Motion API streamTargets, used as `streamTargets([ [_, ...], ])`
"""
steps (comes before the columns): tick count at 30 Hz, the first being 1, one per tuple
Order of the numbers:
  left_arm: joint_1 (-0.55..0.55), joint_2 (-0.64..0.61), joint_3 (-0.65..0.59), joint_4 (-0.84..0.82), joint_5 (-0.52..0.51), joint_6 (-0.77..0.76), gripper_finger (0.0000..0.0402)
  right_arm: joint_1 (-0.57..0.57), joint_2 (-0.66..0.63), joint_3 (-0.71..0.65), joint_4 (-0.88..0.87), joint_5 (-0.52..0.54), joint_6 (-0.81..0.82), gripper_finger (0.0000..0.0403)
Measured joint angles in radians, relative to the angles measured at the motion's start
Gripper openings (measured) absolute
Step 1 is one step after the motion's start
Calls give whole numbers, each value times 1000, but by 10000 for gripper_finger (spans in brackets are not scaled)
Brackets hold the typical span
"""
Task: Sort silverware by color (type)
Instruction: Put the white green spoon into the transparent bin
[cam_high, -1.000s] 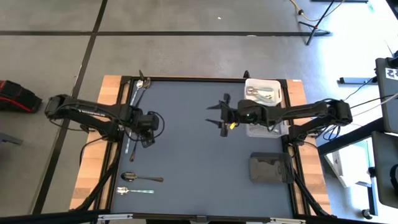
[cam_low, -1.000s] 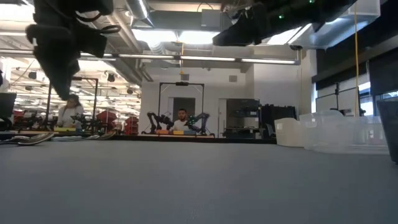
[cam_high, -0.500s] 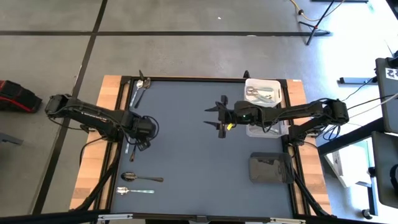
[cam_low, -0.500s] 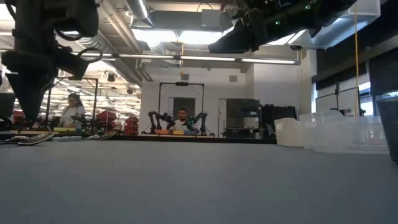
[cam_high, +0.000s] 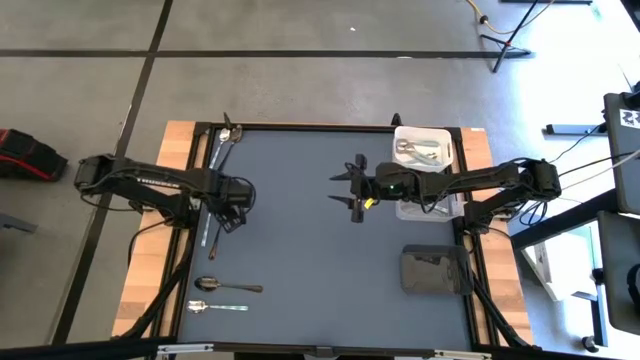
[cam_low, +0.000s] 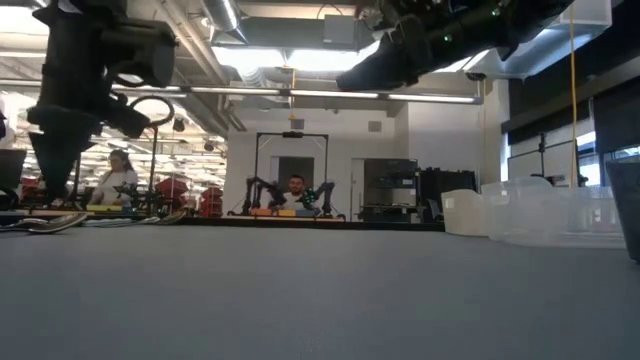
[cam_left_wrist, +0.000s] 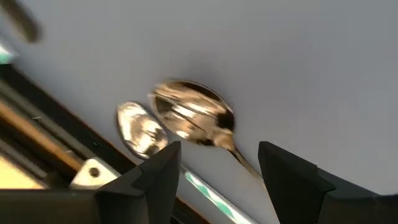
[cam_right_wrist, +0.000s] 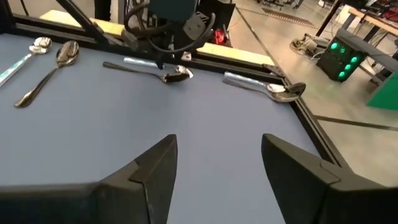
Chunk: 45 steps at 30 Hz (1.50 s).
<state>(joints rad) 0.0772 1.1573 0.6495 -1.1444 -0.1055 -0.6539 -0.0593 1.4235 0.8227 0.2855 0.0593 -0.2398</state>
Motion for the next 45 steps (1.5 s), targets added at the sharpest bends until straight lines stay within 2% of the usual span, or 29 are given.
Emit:
streamTargets([
  [3, 9, 24, 0, -3, 45, 28, 211, 0, 0, 0, -25, 0, 0, 223],
  [17, -47, 203, 0, 5, 72, 18, 211, 0, 0, 1, -35, 0, -1, 223],
  [22, -43, 258, 0, -4, 2, -8, 211, 0, 0, 1, -32, 0, 0, 223],
  [27, -23, 305, 5, -13, -3, 1, 211, 0, 0, 1, -31, 0, 8, 223],
  [34, 26, 301, 74, -94, -94, 29, 211, 0, 0, 1, -30, 0, 8, 223],
  [41, 98, 343, 76, -99, -79, 73, 211, 0, 0, 1, -34, 0, 8, 223],
  [45, 121, 390, 77, -180, -139, 91, 211, 0, 0, 1, -34, 0, 9, 223],
])
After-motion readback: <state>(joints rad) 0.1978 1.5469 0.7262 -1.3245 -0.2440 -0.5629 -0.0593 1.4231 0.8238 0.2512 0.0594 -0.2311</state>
